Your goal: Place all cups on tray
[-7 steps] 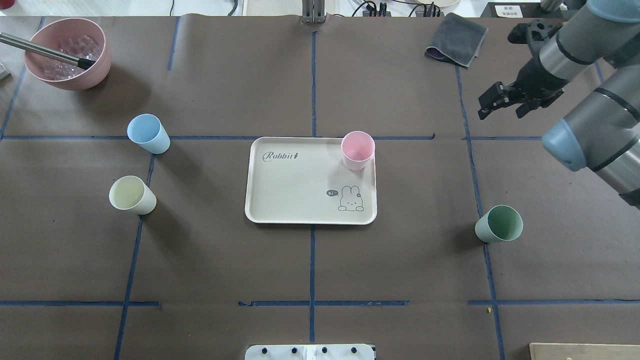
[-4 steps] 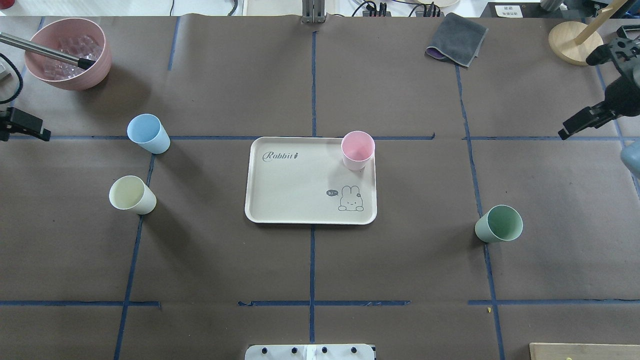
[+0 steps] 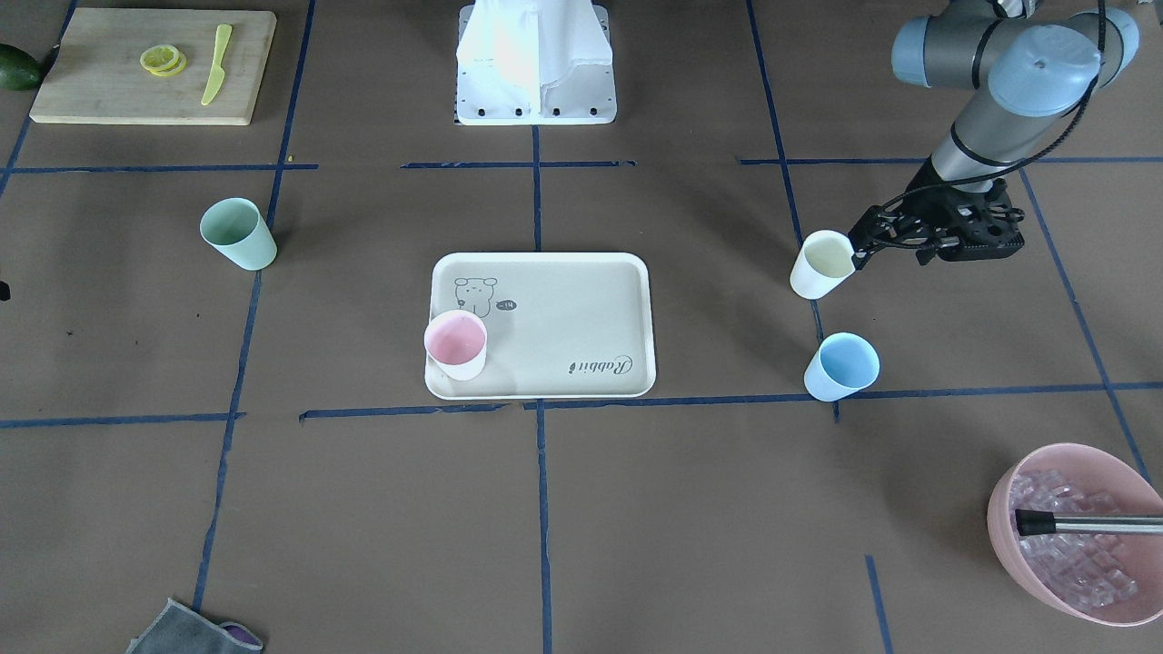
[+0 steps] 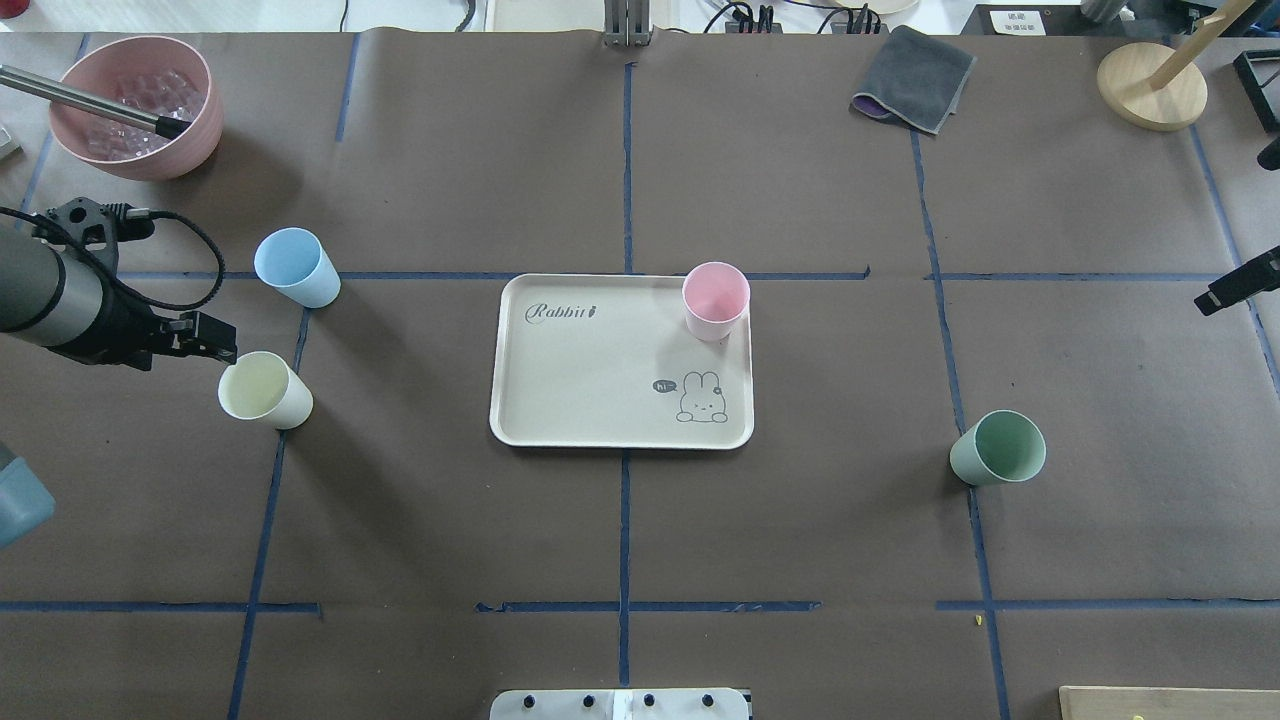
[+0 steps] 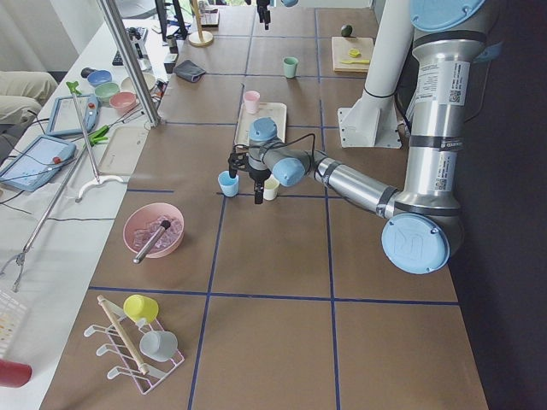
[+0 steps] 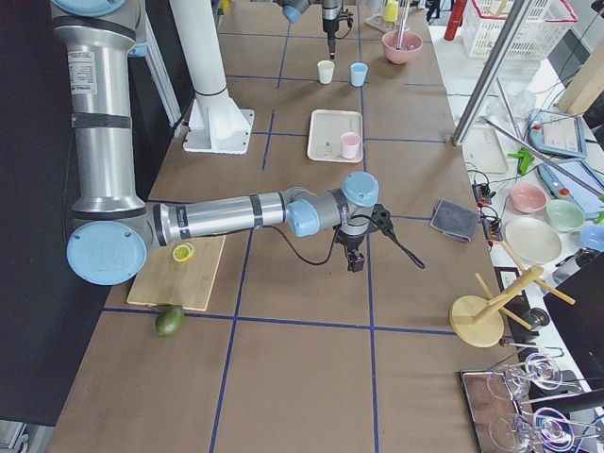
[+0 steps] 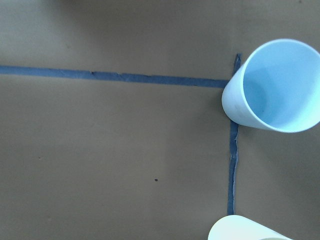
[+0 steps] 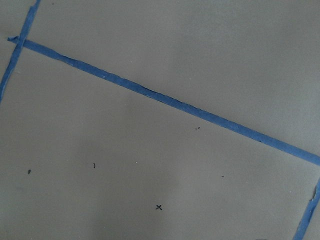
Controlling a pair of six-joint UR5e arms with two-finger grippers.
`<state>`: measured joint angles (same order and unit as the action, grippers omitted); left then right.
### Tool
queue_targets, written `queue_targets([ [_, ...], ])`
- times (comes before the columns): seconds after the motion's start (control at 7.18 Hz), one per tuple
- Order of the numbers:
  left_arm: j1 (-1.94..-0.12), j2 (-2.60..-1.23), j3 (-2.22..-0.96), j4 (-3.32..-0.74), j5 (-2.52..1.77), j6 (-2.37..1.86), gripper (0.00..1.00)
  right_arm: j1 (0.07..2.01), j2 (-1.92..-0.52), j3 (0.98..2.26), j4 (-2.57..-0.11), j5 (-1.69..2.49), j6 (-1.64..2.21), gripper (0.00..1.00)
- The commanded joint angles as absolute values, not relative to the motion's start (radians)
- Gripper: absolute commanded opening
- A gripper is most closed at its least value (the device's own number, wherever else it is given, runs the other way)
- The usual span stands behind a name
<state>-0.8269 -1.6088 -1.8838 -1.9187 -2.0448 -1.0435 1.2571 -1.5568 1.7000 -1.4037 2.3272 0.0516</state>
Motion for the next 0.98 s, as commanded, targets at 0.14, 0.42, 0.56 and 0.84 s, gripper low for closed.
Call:
queue_targets([
  [0.14, -0.744, -1.614, -1.876, -1.917, -2.026, -1.115, 1.0, 1.258, -1.562, 1.701, -1.404, 2.327, 0.051, 0.99],
  [0.42, -0.724, -1.618, -1.861, -1.914, -1.999, -1.15, 0.4, 1.258, -1.562, 1.701, -1.404, 2.327, 0.051, 0.99],
  [0.56, -0.726, -1.62, -1.859, -1.914, -1.999, -1.152, 0.05, 1.258, -1.562, 1.701, -1.404, 2.327, 0.049, 0.99],
  [0.84, -0.726, -1.623, -1.867, -1.913, -2.003, -1.151, 0.0, 1.258, -1.562, 1.701, -1.404, 2.327, 0.051, 0.99],
])
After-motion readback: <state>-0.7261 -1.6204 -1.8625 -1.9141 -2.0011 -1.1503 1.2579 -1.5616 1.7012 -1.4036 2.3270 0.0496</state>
